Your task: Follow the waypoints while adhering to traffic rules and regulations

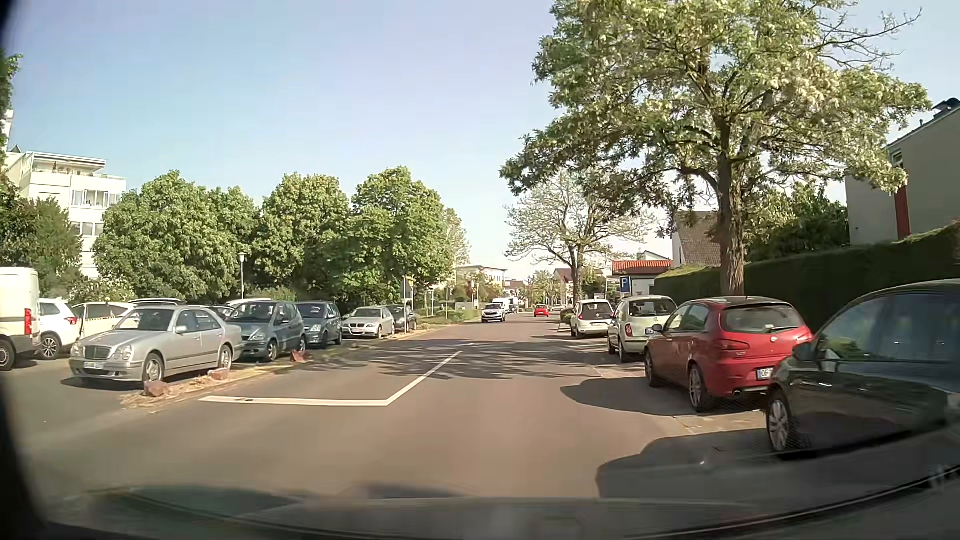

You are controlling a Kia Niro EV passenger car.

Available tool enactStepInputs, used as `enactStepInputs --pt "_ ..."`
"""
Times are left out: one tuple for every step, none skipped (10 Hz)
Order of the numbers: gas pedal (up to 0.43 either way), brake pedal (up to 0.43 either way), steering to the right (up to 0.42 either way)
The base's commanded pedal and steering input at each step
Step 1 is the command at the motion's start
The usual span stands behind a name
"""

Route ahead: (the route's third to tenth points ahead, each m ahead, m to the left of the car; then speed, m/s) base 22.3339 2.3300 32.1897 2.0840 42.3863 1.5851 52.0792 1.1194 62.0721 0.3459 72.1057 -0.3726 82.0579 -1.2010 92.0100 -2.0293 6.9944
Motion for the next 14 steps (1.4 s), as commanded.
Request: enactStepInputs --pt "0.039 0.03 0.005" --pt "0.039 0.03 0.006" --pt "0.039 0.03 0.006" --pt "0.039 0.03 0.006" --pt "0.039 0.03 0.006" --pt "0.039 0.024 0.006" --pt "0.039 0.03 0.006" --pt "0.028 0.024 0.006" --pt "0.028 0.024 0.006" --pt "0.02 0.024 0.006" --pt "0.02 0.03 0.007" --pt "0.02 0.03 0.007" --pt "0.02 0.03 0.008" --pt "0.02 0.03 0.009"
